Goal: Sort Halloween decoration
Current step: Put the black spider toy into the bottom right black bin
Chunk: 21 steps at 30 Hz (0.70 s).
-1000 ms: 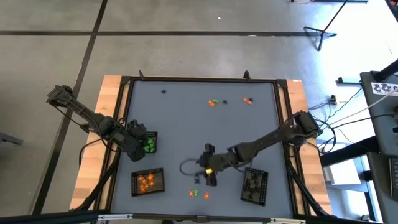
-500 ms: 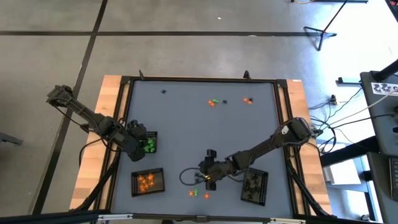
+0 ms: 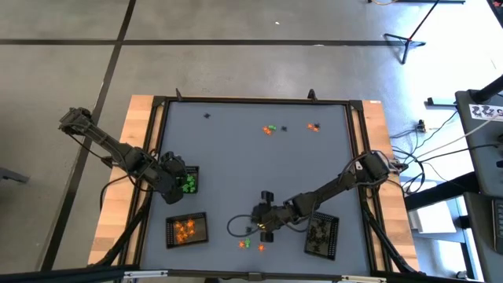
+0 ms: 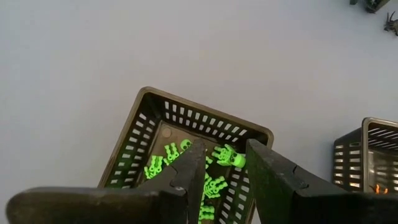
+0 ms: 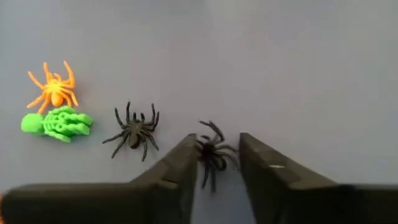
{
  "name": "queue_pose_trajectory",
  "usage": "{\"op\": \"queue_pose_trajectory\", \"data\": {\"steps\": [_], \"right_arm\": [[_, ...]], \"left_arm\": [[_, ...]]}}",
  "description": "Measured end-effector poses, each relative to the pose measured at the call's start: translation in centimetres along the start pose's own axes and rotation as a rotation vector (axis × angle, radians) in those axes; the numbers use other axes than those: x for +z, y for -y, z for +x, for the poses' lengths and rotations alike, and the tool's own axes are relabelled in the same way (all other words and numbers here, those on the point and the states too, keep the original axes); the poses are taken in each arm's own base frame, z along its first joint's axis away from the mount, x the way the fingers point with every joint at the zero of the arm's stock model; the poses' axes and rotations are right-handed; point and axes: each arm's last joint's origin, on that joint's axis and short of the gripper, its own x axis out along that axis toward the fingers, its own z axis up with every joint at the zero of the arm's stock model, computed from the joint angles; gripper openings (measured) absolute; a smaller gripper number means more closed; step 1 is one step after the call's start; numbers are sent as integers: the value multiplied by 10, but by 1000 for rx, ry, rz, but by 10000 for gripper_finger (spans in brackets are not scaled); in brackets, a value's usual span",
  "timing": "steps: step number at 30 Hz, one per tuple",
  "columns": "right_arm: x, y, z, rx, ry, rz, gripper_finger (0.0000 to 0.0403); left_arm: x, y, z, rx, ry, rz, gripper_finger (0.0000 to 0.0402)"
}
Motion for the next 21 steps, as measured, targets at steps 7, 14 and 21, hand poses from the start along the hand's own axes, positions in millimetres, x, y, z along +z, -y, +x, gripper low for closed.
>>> {"op": "queue_pose_trajectory", "data": {"steps": [7,14,21], "right_arm": [[0,0,0,-2,-3,-12,10],[0,2,0,-40,3,-15,8],[3,2,-5,-45,9,-14,6]], "left_arm": [[0,0,0,0,0,0,107],[0,0,0,0,0,0,107],[0,0,0,0,0,0,107]]}}
